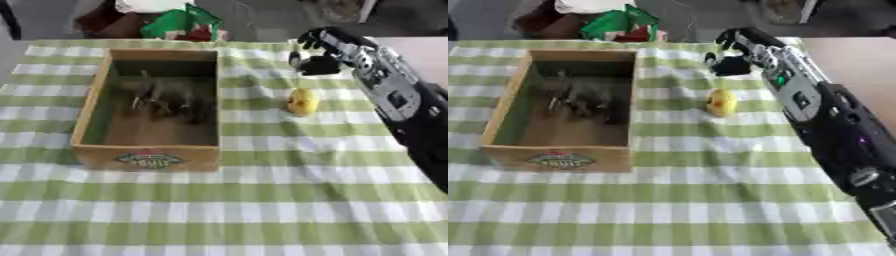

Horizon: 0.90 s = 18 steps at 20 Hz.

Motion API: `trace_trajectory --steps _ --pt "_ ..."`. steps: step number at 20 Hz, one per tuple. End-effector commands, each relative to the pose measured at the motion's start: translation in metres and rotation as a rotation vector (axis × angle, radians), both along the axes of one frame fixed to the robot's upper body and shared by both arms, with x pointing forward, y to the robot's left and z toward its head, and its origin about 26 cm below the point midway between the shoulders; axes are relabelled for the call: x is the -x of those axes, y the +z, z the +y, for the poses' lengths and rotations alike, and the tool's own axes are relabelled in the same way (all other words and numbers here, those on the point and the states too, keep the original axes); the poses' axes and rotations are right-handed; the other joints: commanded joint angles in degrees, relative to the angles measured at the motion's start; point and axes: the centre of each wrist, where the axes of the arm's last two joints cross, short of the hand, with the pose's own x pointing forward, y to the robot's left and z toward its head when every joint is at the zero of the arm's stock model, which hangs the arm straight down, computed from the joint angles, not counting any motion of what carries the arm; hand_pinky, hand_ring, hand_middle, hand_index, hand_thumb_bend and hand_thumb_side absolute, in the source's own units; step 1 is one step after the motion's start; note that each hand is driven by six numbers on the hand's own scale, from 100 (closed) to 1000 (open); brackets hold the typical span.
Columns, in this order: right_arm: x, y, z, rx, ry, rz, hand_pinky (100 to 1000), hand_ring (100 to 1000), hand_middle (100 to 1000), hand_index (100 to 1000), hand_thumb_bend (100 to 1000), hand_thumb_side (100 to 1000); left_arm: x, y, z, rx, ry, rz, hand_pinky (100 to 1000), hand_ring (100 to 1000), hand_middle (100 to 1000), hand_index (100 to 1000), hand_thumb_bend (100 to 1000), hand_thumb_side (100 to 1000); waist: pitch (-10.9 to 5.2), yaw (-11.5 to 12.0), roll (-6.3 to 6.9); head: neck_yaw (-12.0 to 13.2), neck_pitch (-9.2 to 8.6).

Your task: Pick up objects on the table and place them in the box.

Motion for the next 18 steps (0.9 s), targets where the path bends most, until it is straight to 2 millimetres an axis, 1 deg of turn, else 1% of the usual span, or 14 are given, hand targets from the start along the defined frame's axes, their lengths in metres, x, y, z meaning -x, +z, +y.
trace_trajectory --steps 1,5,11,18 --pt "0.005 0.015 -0.012 0.027 -0.011 -0.015 796 892 795 899 138 569 0.002 0.008 0.003 -0.014 0.011 -0.028 471 568 627 748 100 852 -0.76 0.19 0.18 0.26 0.90" --pt "0.006 0.013 -0.015 0.033 0.001 0.010 800 899 805 907 181 567 0.002 0.009 0.003 -0.016 0.012 -0.033 471 568 627 748 100 851 -0.28 0.15 0.38 0.58 1.18" --pt "0.008 0.011 -0.020 0.046 -0.005 0.038 804 906 815 915 227 573 0.001 0.009 0.003 -0.018 0.012 -0.035 470 567 625 746 100 851 0.24 -0.08 0.45 0.98 0.39" --pt "0.010 0.007 -0.027 0.048 0.001 0.091 808 910 811 918 275 576 0.001 0.009 0.003 -0.019 0.013 -0.034 470 567 625 746 100 850 0.11 -0.18 0.43 1.36 -0.48"
